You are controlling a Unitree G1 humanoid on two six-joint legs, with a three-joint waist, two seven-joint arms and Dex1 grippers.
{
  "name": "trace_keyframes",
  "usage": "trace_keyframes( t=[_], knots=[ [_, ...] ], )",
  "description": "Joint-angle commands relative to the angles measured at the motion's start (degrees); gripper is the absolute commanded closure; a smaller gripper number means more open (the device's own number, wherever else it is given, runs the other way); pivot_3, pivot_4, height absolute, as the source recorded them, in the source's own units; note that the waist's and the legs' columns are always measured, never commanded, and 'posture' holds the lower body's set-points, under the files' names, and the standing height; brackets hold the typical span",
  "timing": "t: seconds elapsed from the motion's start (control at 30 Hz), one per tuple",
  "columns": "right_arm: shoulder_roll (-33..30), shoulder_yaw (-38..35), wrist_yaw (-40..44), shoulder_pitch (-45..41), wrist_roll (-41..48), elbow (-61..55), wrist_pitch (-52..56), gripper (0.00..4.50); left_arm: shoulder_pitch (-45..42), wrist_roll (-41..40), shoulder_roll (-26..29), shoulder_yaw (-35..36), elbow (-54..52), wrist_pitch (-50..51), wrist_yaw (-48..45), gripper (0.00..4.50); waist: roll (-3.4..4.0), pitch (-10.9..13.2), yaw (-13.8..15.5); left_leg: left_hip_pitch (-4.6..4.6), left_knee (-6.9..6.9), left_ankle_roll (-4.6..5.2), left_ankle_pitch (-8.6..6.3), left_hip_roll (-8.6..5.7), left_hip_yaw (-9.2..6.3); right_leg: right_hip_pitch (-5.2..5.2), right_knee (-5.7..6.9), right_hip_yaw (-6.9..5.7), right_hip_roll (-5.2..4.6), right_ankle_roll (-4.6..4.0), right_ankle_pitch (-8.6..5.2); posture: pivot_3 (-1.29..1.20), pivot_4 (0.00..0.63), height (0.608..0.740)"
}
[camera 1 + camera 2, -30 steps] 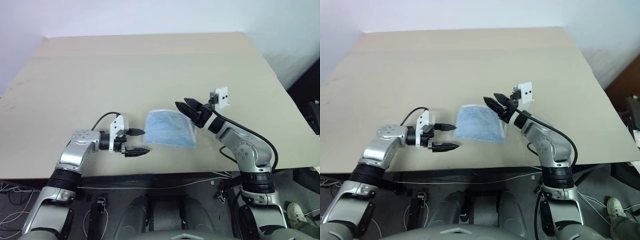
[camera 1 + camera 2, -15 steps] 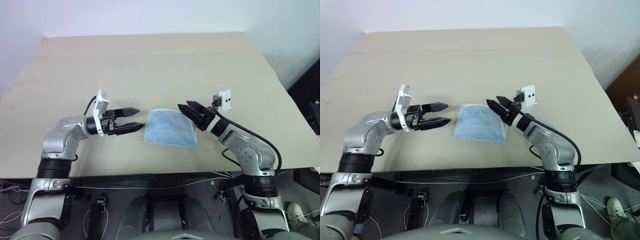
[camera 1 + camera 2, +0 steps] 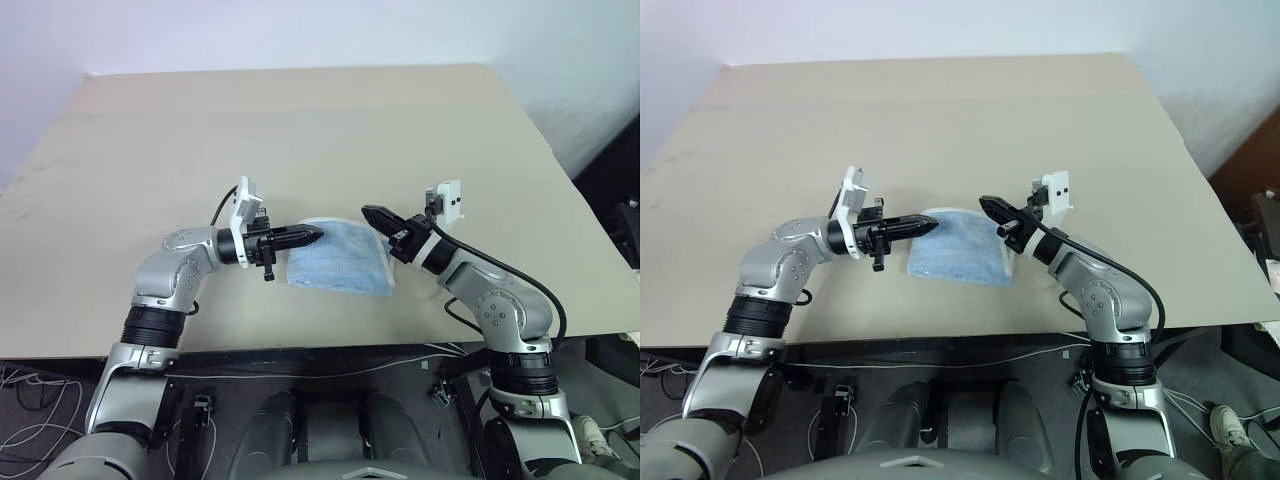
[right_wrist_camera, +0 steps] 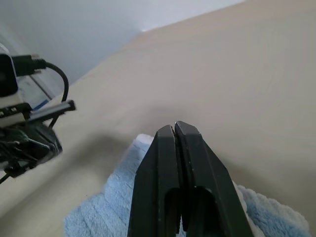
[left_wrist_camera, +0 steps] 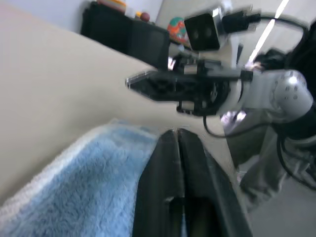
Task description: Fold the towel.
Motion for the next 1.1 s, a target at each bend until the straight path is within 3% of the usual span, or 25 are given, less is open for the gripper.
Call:
trace_keyframes(
  t=[0.03, 0.27, 0.43, 0.53, 0.73, 0.8, 0.9, 1.1],
  knots=[
    [0.25, 1.86, 1.35, 1.06, -0.64, -2.23, -1.68, 4.5, 0.28, 2.85, -0.02, -2.56, -0.12, -3.38, -1.41, 4.49, 0.0, 0.0, 0.01, 0.0, 0.0, 0.0, 0.0, 0.0, 0.0, 0.0, 0.0, 0.0, -0.01, 0.0, 0.0, 0.0, 0.15, 0.74],
    [1.72, 9.69, 1.11, 4.71, -11.78, 8.31, -10.81, 4.5, 4.09, 9.09, -4.31, -5.45, 10.34, -11.18, 1.98, 4.49, -0.01, -0.02, -0.08, 0.03, 0.04, 0.0, 0.0, -0.01, 0.02, 0.03, 0.0, 0.01, -0.01, 0.0, 0.0, 0.0, 0.15, 0.74],
    [2.4, 8.6, -0.67, 5.23, -16.73, 18.78, -17.73, 4.5, 7.65, 10.73, -3.0, -5.59, 12.22, -13.61, 1.07, 4.49, -0.08, -0.19, -0.16, 0.37, 0.0, -0.02, 0.0, 0.05, 0.0, 0.34, 0.03, 0.0, 0.04, -0.01, 0.0, 0.0, 0.15, 0.74],
    [1.78, 8.35, 0.38, 5.6, -16.73, 18.09, -18.57, 4.5, 8.87, 9.66, -1.62, -5.36, 10.07, -12.24, -0.72, 4.49, -0.08, -0.38, -0.2, 1.14, -0.12, -0.15, -0.13, 0.07, -0.02, 1.04, -0.21, -0.01, 0.02, -0.2, -0.14, 0.0, 0.15, 0.74],
    [-0.65, 5.02, 3.78, 5.22, -8.6, 7.03, -10.0, 4.5, 8.62, 5.25, 0.88, -1.93, 4.5, -8.02, -1.77, 4.49, -0.08, -0.45, 0.0, 0.97, -0.07, -0.15, -0.14, 0.07, -0.08, 0.92, -0.22, -0.01, -0.15, -0.24, -0.16, 0.0, 0.15, 0.74],
    [-1.32, 4.04, 4.44, 4.64, -5.56, 3.31, -6.43, 3.94, 8.13, 4.19, 1.13, -0.8, 3.09, -7.17, -1.17, 4.5, -0.05, -0.43, 0.02, 0.76, -0.07, -0.03, -0.05, 0.06, -0.08, 0.77, -0.15, 0.0, -0.15, -0.19, -0.13, 0.0, 0.15, 0.74],
    [-3.82, 2.27, 6.48, 3.76, 0.21, -3.84, -1.24, 2.95, 7.44, 3.17, 2.17, 0.99, -0.31, -6.55, -0.28, 3.92, -0.03, -0.41, 0.06, 0.41, -0.08, -0.01, -0.04, 0.07, -0.08, 0.41, -0.11, -0.01, -0.15, -0.03, -0.04, 0.0, 0.15, 0.74],
    [-12.32, -2.41, 9.14, 1.9, 6.75, -3.83, 8.99, 0.95, 6.85, 1.91, 3.46, 3.55, -4.41, -6.22, 1.33, 1.93, -0.04, -0.41, 0.24, -0.03, -0.02, 0.0, -0.03, 0.02, -0.07, 0.04, -0.14, -0.01, -0.17, -0.01, -0.02, 0.0, 0.15, 0.74]
  ],
)
